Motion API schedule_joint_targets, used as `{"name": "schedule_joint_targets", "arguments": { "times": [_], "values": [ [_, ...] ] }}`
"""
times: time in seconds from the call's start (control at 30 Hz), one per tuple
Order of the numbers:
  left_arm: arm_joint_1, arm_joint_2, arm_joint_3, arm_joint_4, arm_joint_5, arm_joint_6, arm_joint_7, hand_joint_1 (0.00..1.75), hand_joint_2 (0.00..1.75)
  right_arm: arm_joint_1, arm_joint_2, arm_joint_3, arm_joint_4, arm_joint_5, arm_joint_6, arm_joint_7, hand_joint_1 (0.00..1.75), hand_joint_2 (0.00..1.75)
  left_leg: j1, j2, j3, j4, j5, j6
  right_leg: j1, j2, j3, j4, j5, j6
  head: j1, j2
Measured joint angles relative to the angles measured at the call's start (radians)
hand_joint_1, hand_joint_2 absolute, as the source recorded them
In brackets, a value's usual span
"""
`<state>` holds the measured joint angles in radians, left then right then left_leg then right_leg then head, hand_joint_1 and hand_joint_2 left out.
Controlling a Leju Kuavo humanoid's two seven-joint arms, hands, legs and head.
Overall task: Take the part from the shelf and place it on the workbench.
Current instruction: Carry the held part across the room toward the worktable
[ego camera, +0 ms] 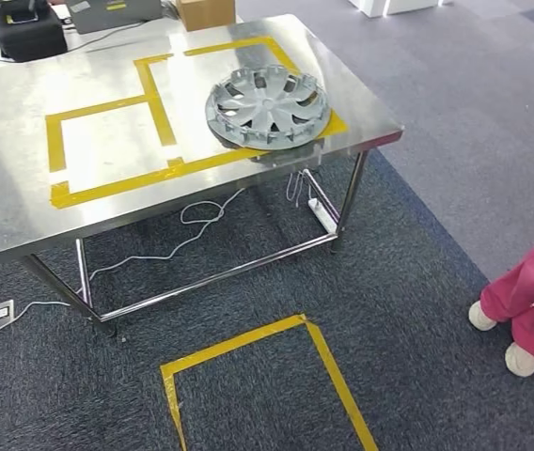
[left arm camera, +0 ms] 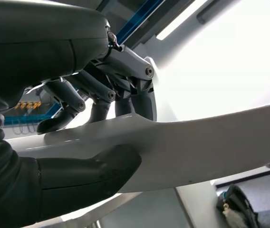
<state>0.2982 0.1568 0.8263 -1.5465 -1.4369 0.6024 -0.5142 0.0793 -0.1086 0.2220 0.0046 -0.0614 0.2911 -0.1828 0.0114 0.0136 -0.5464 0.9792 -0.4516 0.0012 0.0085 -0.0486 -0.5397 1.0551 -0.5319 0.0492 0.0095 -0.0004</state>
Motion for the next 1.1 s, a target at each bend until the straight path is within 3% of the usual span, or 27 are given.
{"name": "schedule_joint_targets", "arguments": {
  "times": [0.03,0.1,0.13,0.17,0.2,0.27,0.33,0.5,0.6,0.67,0.73,0.77,0.8,0.83,0.9,0.93,0.97,1.03,1.07,1.1],
  "values": [
    [-0.001,0.0,-0.002,0.0,0.0,0.0,0.003,1.75,1.75,0.0,0.0,0.0,0.0,0.0,0.0,0.0,0.0,0.0,0.001,-0.007,-0.001,0.0,0.001,0.004,-0.001,0.024,-0.029,0.061,-0.032,0.004,0.003,0.0],
    [-0.001,0.0,-0.006,0.0,0.0,0.001,0.012,1.75,1.75,0.002,0.0,0.0,0.0,0.0,0.0,0.0,0.0,0.0,0.0,-0.023,-0.003,0.0,0.002,0.007,-0.002,0.042,-0.094,0.197,-0.089,0.007,0.006,0.0],
    [0.0,0.001,-0.007,0.0,0.0,0.001,0.017,1.75,1.75,0.003,0.0,0.0,0.0,0.001,0.0,0.0,0.0,0.0,-0.001,-0.033,-0.003,0.001,0.002,0.008,-0.002,0.044,-0.113,0.232,-0.094,0.006,0.006,0.0],
    [0.0,0.001,-0.009,0.0,0.0,0.002,0.022,1.75,1.75,0.004,0.0,0.0,0.0,0.001,0.0,0.0,0.0,0.0,-0.001,-0.042,-0.002,0.001,0.002,0.008,-0.002,0.045,-0.113,0.229,-0.079,0.004,0.007,0.0],
    [0.0,0.001,-0.012,0.0,0.001,0.002,0.026,1.75,1.75,0.004,0.0,0.0,0.0,0.001,0.0,0.0,0.0,0.0,-0.001,-0.051,-0.001,0.001,0.002,0.008,-0.002,0.047,-0.095,0.185,-0.046,0.002,0.007,0.0],
    [0.002,0.004,-0.017,0.0,0.002,0.004,0.033,1.75,1.75,0.003,0.0,0.0,0.0,0.001,0.0,0.0,0.0,0.0,-0.002,-0.065,0.002,0.002,0.001,0.005,-0.003,0.059,-0.031,0.045,0.022,-0.003,0.008,0.0],
    [0.006,0.008,-0.021,0.0,0.004,0.005,0.038,1.75,1.75,0.0,0.0,0.0,0.0,0.001,0.0,0.0,0.0,0.0,-0.005,-0.075,-0.002,0.007,0.0,0.0,-0.005,0.07,0.004,-0.041,0.046,-0.008,0.007,0.0],
    [0.013,0.024,-0.031,0.0,0.008,0.007,0.052,1.75,1.75,-0.003,0.0,0.0,0.0,0.002,0.0,0.0,0.0,0.0,-0.011,-0.079,-0.006,-0.001,0.008,0.023,-0.011,0.073,0.012,-0.065,0.054,-0.006,0.006,0.0],
    [0.015,0.035,-0.038,0.0,0.01,0.009,0.061,1.75,1.75,-0.004,-0.001,0.0,0.0,0.002,0.001,0.0,0.0,0.0,-0.007,-0.079,0.027,-0.075,0.044,0.032,-0.008,0.07,0.016,-0.075,0.054,0.0,0.008,0.0],
    [0.016,0.035,-0.042,0.001,0.011,0.011,0.066,1.75,1.75,-0.004,-0.002,0.0,0.0,0.002,0.0,0.0,0.0,0.0,0.007,-0.081,0.048,-0.115,0.063,0.022,-0.009,0.066,-0.018,-0.001,0.006,0.005,0.013,0.0],
    [0.019,0.032,-0.046,0.001,0.01,0.012,0.068,1.75,1.75,-0.005,-0.002,0.0,0.0,0.002,0.0,0.0,0.0,0.0,0.016,-0.089,0.047,-0.117,0.064,0.009,-0.019,0.063,-0.071,0.117,-0.051,0.019,0.015,0.0],
    [0.021,0.03,-0.049,0.002,0.01,0.012,0.068,1.75,1.75,-0.005,-0.002,0.0,0.0,0.002,0.0,0.0,0.0,0.0,0.023,-0.095,0.045,-0.113,0.062,-0.001,-0.026,0.061,-0.084,0.148,-0.06,0.029,0.015,0.0],
    [0.023,0.028,-0.05,0.002,0.01,0.012,0.07,1.75,1.75,-0.005,-0.002,0.0,0.0,0.002,-0.001,0.0,0.0,0.0,0.031,-0.104,0.042,-0.107,0.06,-0.011,-0.033,0.061,-0.078,0.141,-0.048,0.039,0.015,0.0],
    [0.024,0.026,-0.052,0.003,0.01,0.012,0.072,1.75,1.75,-0.004,-0.003,0.0,0.0,0.002,-0.001,0.0,0.0,0.0,0.041,-0.113,0.037,-0.096,0.055,-0.024,-0.042,0.064,-0.051,0.097,-0.02,0.051,0.015,0.0],
    [0.028,0.028,-0.054,0.003,0.011,0.012,0.081,1.75,1.75,-0.005,0.0,0.0,0.0,0.002,-0.002,0.0,0.0,0.0,0.057,-0.132,0.02,-0.061,0.04,-0.054,-0.057,0.099,0.014,-0.016,0.019,0.075,0.019,0.0],
    [0.031,0.031,-0.057,0.002,0.011,0.012,0.084,1.75,1.75,-0.005,0.002,0.0,0.0,0.002,-0.001,0.0,0.0,0.0,0.06,-0.139,0.011,-0.042,0.032,-0.066,-0.061,0.114,0.03,-0.043,0.023,0.07,0.023,0.0],
    [0.033,0.035,-0.059,0.002,0.012,0.012,0.087,1.75,1.75,-0.006,0.004,0.0,0.0,0.002,-0.001,0.0,0.0,0.0,0.059,-0.145,0.003,-0.029,0.028,-0.076,-0.062,0.123,0.032,-0.045,0.015,0.058,0.024,0.0],
    [0.036,0.041,-0.063,0.002,0.013,0.013,0.09,1.75,1.75,-0.005,0.002,0.0,0.0,0.002,-0.001,0.0,0.0,0.0,0.057,-0.155,-0.006,-0.019,0.03,-0.085,-0.06,0.103,0.022,-0.024,0.009,0.021,0.015,0.0],
    [0.038,0.042,-0.064,0.002,0.013,0.013,0.091,1.75,1.75,-0.005,0.002,0.0,0.0,0.002,-0.001,0.001,0.0,0.0,0.056,-0.143,-0.011,-0.016,0.031,-0.086,-0.058,0.091,0.02,-0.019,0.008,0.011,0.007,0.0],
    [0.041,0.043,-0.066,0.002,0.013,0.014,0.091,1.75,1.75,-0.004,0.001,0.0,0.0,0.002,-0.001,0.0,0.0,0.0,0.053,-0.118,-0.021,0.001,0.023,-0.084,-0.054,0.081,0.02,-0.017,0.009,0.002,0.0,0.0]
  ]
}}
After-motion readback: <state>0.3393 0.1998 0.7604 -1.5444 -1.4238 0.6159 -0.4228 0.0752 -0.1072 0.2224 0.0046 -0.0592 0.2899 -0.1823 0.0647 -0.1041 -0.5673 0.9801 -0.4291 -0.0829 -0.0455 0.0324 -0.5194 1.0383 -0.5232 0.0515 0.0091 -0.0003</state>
